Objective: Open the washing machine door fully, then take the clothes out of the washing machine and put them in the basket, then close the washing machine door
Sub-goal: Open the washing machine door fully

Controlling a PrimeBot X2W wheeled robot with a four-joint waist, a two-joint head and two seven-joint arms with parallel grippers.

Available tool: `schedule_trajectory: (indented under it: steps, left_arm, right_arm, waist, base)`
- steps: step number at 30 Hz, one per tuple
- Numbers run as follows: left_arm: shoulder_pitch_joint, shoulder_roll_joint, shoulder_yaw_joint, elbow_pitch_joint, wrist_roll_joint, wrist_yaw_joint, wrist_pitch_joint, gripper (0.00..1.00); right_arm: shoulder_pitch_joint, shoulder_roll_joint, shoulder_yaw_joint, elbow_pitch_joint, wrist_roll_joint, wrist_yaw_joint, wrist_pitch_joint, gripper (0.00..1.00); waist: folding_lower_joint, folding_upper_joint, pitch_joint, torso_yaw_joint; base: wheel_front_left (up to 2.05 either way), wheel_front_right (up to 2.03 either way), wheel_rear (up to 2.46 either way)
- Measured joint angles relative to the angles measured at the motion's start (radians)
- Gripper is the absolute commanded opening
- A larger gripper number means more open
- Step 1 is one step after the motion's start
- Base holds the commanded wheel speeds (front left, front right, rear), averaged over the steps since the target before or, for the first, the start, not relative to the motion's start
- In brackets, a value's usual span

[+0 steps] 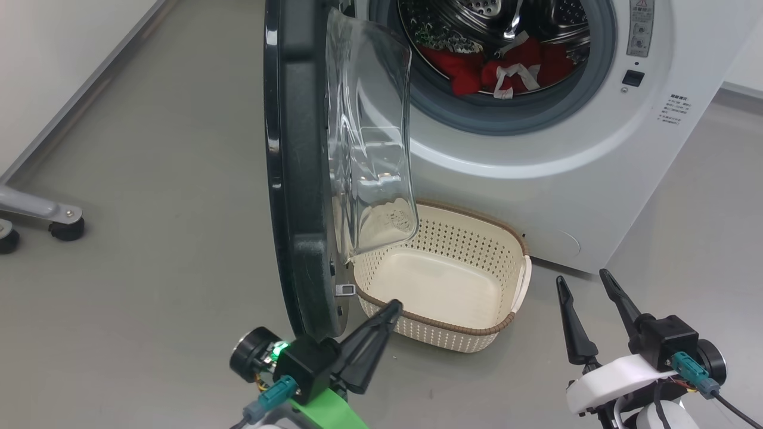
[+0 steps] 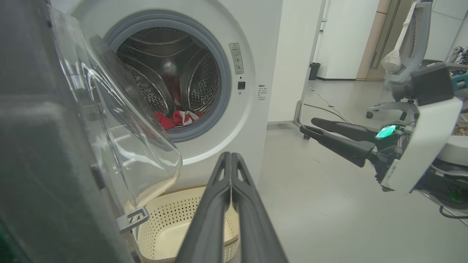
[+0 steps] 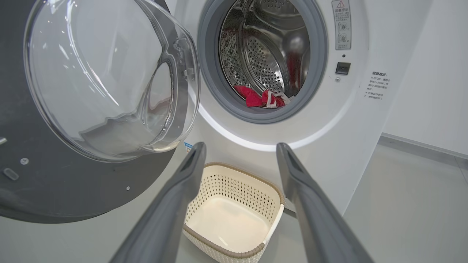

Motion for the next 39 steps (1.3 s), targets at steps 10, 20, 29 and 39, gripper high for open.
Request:
schedule_trajectory:
  steps: [10, 20, 29, 39]
  left_arm:
    - [-0.002, 0.017, 0.083, 0.074, 0.005, 0.053, -0.001, 0.0]
    - [-0.021, 0.017, 0.114, 0.121, 0.002, 0.076, -0.01, 0.0]
    - [-0.022, 0.011, 0.133, 0.145, -0.015, 0.088, -0.032, 0.0]
    - [-0.022, 0.008, 0.197, 0.175, -0.027, 0.115, -0.063, 0.0]
  right_arm:
    - [-0.001, 0.004, -0.009, 0.001, -0.004, 0.001, 0.0, 1.0]
    - [-0.001, 0.007, -0.012, 0.002, -0.006, 0.004, 0.0, 1.0]
    - [-0.002, 0.007, -0.018, 0.006, -0.007, 0.009, 0.0, 1.0]
    - [-0.004, 0.008, -0.021, 0.006, -0.012, 0.014, 0.0, 1.0]
  waist:
    - [0.0, 0.0, 0.01, -0.004]
    - [0.0, 0.0, 0.017, -0.009]
    - [0.0, 0.0, 0.02, -0.009]
    - [0.0, 0.0, 0.018, -0.001]
  base:
    - [0.0, 0.0, 0.0]
    - [0.0, 0.0, 0.0]
    - [0.0, 0.0, 0.0]
    - [0.0, 0.0, 0.0]
